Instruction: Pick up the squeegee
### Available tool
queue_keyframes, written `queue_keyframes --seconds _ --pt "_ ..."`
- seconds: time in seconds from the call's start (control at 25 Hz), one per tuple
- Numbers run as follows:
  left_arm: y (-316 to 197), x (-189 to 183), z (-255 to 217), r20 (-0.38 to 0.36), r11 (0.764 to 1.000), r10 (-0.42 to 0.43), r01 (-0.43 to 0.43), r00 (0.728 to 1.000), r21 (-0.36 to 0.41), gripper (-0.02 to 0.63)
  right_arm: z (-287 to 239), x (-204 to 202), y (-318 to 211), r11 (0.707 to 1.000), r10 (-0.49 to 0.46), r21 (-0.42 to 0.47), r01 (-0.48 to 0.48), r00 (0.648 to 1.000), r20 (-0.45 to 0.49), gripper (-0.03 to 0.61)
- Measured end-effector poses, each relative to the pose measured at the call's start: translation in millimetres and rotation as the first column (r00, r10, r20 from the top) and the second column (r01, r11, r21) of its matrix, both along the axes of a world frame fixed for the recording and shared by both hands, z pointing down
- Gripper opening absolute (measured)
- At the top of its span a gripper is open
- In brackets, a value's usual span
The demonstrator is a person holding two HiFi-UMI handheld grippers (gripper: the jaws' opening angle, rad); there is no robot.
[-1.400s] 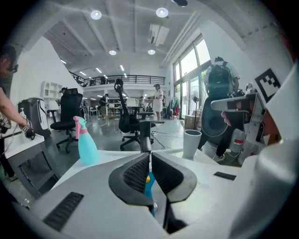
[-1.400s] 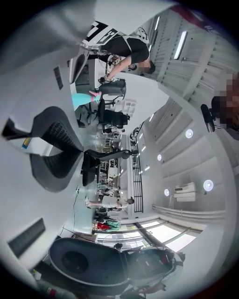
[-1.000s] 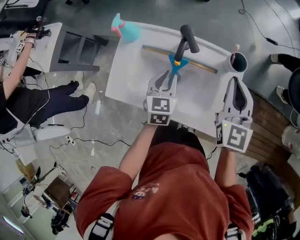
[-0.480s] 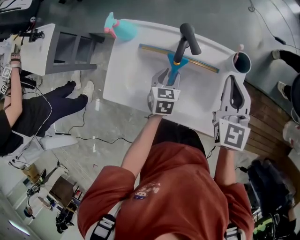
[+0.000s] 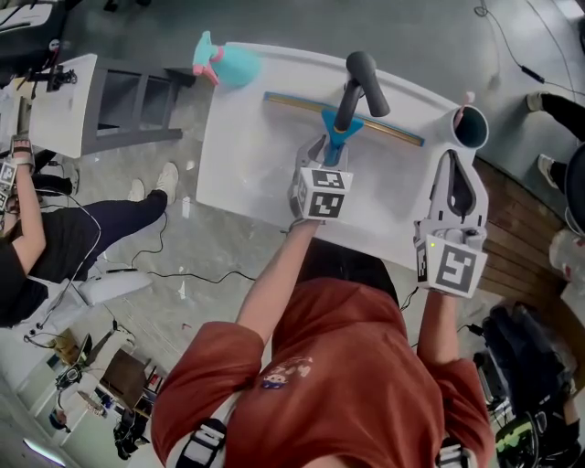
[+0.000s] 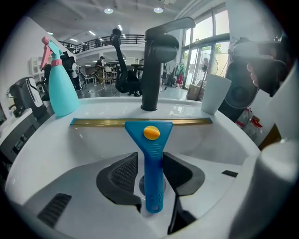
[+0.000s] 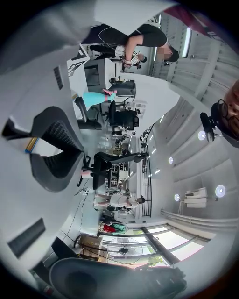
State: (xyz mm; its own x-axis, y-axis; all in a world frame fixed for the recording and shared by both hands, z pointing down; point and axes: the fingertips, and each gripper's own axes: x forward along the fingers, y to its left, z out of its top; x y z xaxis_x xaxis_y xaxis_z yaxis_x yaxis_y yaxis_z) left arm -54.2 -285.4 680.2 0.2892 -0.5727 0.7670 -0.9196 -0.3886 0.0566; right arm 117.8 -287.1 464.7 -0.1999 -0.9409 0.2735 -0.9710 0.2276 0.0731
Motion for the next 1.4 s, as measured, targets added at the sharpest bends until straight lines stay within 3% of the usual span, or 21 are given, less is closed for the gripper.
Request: queue_keyframes --seconds 0.28,1.0,1.4 --pt "2 4 5 -0.005 1.000 -0.012 0.012 1.000 0.002 0.132 1 -2 1 1.000 0.002 0.002 -0.002 1.000 -0.003 0.008" --pt "23 -6 -27 -0.046 0.998 -0.056 0.058 0.997 0.027 0.129 -18 -3 27 1.000 -0.007 0.014 0.007 1.000 -0.001 0.008" --pt "52 -6 -52 -0.020 0.997 -0.050 0.051 0.999 0.056 0.127 -38 0 59 0.999 -0.025 0.044 0.025 1.000 0.001 0.008"
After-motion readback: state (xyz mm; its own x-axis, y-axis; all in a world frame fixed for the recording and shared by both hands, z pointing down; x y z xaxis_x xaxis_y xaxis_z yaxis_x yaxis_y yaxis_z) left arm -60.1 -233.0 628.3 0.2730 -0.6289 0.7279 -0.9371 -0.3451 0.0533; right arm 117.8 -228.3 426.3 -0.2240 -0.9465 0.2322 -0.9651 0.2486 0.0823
